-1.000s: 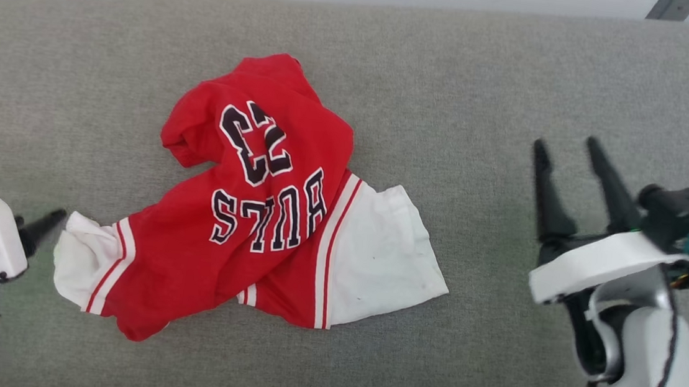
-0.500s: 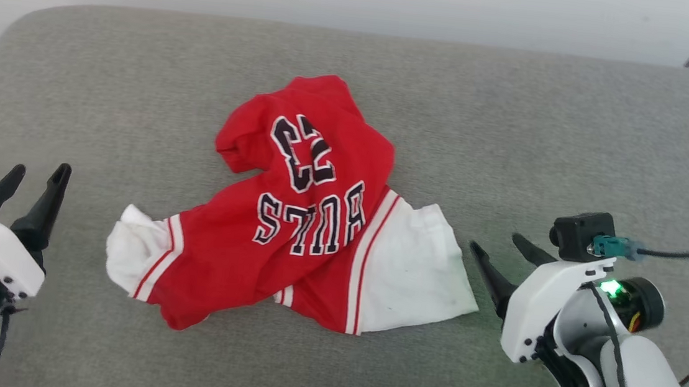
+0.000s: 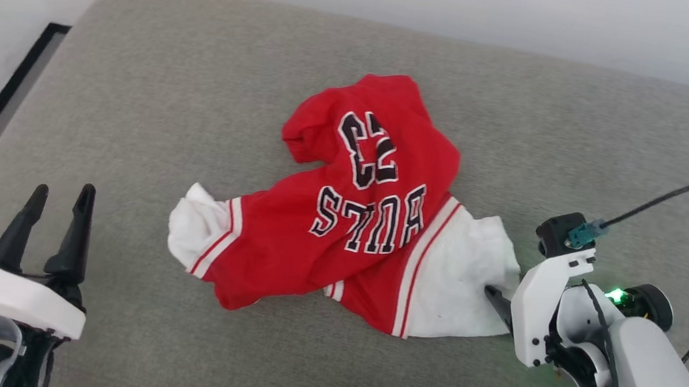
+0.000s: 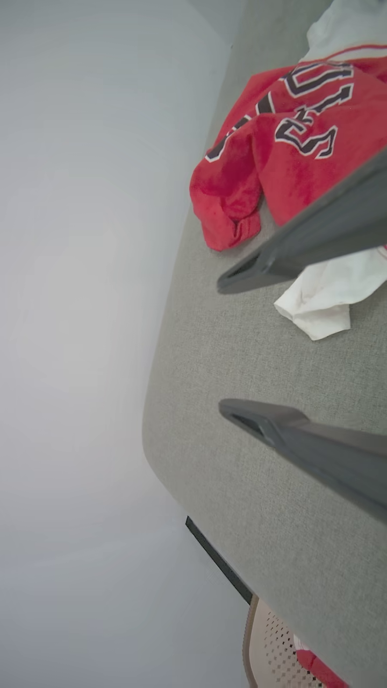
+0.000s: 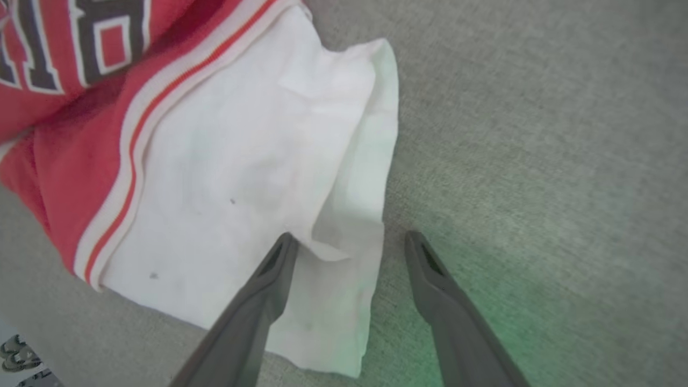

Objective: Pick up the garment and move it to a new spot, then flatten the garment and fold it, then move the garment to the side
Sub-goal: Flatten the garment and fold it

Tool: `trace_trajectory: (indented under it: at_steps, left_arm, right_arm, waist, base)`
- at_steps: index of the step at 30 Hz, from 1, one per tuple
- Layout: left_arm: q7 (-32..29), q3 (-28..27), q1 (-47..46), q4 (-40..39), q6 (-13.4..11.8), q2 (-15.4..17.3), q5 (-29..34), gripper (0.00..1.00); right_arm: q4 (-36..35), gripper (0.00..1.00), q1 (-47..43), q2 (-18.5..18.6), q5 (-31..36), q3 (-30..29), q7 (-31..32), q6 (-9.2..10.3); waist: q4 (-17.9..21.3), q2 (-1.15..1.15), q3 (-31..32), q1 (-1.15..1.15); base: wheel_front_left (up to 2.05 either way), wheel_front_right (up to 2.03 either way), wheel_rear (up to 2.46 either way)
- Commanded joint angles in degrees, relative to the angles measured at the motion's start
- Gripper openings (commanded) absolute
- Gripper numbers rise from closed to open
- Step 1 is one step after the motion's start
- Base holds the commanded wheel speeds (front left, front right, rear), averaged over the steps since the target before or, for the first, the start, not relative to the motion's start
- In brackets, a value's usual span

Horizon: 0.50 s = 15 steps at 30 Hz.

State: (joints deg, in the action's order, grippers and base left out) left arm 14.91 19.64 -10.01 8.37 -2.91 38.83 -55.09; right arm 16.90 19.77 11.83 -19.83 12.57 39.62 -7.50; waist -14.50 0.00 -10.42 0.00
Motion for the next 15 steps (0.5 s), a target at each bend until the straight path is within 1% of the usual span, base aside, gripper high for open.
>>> trace_trajectory:
  at_steps: [1,3,6,7,8,12,15]
  left_arm:
    - [0.32,-1.69,0.95,-0.63,0.68,-1.26,2.23,1.0]
    - [0.32,-4.43,2.43,-1.07,1.6,-4.09,4.94,1.0]
    - [0.32,-8.75,4.0,-2.06,3.63,-8.21,8.84,1.0]
    - [0.32,-10.16,4.81,-2.31,4.4,-9.65,9.92,1.0]
    - [0.32,-12.85,6.23,-2.29,5.9,-12.47,11.92,1.0]
    - [0.33,-17.07,8.43,-2.17,8.14,-16.51,14.94,1.0]
    - [0.33,-19.23,9.69,-2.07,9.11,-18.39,16.17,1.0]
  right_arm:
    - [1.37,1.0,0.87,0.25,0.03,0.45,0.83,0.03]
    - [4.14,1.0,1.4,0.56,0.09,1.51,2.09,0.03]
    - [8.04,1.0,1.85,1.05,-0.75,4.36,4.37,0.01]
    - [9.25,0.46,2.07,1.15,-1.52,5.54,5.1,0.01]
    - [10.5,0.0,2.88,1.35,-3.35,7.62,5.56,-0.01]
    - [11.02,0.0,5.64,3.37,-6.23,7.82,5.13,0.02]
    - [9.59,0.0,6.96,5.83,-8.13,7.41,6.51,0.13]
  waist:
    - [-1.42,0.0,-0.53,0.0]
    - [-2.31,0.0,-0.71,0.0]
    - [-3.43,0.0,-0.79,0.0]
    - [-3.62,0.0,-0.77,0.0]
    - [-3.89,0.0,-0.76,0.0]
    - [-3.92,0.0,-0.65,0.0]
    - [-3.54,0.0,-0.6,0.0]
  base:
    - [0.0,0.0,0.0]
    - [0.0,0.0,0.0]
    - [0.0,0.0,0.0]
    - [0.0,0.0,0.0]
    - [0.0,0.0,0.0]
    - [0.0,0.0,0.0]
    - [0.0,0.0,0.0]
